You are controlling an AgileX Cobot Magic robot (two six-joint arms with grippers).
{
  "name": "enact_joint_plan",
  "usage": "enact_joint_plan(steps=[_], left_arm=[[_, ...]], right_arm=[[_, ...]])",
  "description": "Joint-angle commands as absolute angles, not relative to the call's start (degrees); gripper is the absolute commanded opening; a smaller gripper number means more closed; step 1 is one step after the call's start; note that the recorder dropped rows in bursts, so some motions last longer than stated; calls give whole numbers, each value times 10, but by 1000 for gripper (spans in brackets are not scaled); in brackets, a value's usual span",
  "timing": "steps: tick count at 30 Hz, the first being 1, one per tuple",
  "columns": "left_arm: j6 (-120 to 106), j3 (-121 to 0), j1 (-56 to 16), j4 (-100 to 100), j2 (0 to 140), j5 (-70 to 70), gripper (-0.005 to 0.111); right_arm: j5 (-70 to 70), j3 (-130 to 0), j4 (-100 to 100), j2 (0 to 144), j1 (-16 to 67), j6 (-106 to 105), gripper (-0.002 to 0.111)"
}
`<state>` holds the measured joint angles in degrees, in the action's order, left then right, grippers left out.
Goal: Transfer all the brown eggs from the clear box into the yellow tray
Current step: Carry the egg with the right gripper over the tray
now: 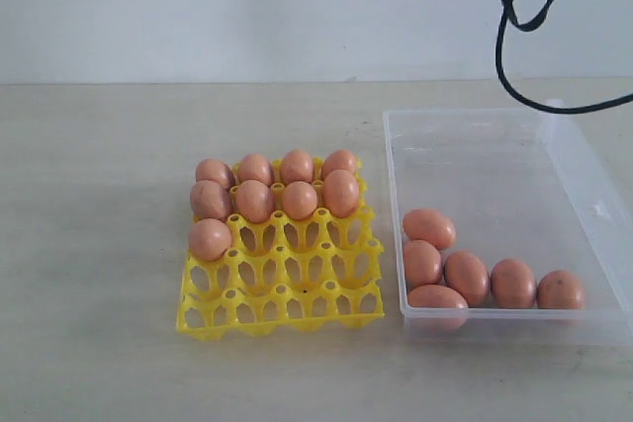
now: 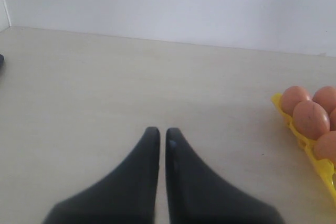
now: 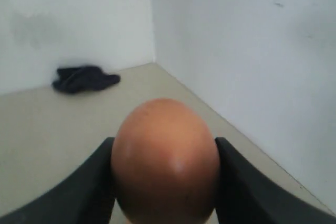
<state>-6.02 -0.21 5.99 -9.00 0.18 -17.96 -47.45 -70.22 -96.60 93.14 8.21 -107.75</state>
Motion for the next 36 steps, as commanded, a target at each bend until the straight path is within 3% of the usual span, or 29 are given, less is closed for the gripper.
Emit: enact_joint_plan(steps=[1, 8, 15, 27, 36], left_arm=[[-62, 0, 61, -90, 0, -179, 4], [-62, 0, 61, -90, 0, -179, 4], [-62, 0, 61, -90, 0, -179, 4], [-62, 0, 61, -90, 0, -179, 4], [-62, 0, 61, -90, 0, -179, 4]], right_arm=[[-454, -706, -752, 927, 120, -1055, 0], [-207, -706, -468, 927, 165, -821, 0], [-109, -706, -327, 940, 165, -596, 0], [26, -706, -327, 1010, 125, -289, 0], [320, -706, -326, 1020, 125, -145, 0]])
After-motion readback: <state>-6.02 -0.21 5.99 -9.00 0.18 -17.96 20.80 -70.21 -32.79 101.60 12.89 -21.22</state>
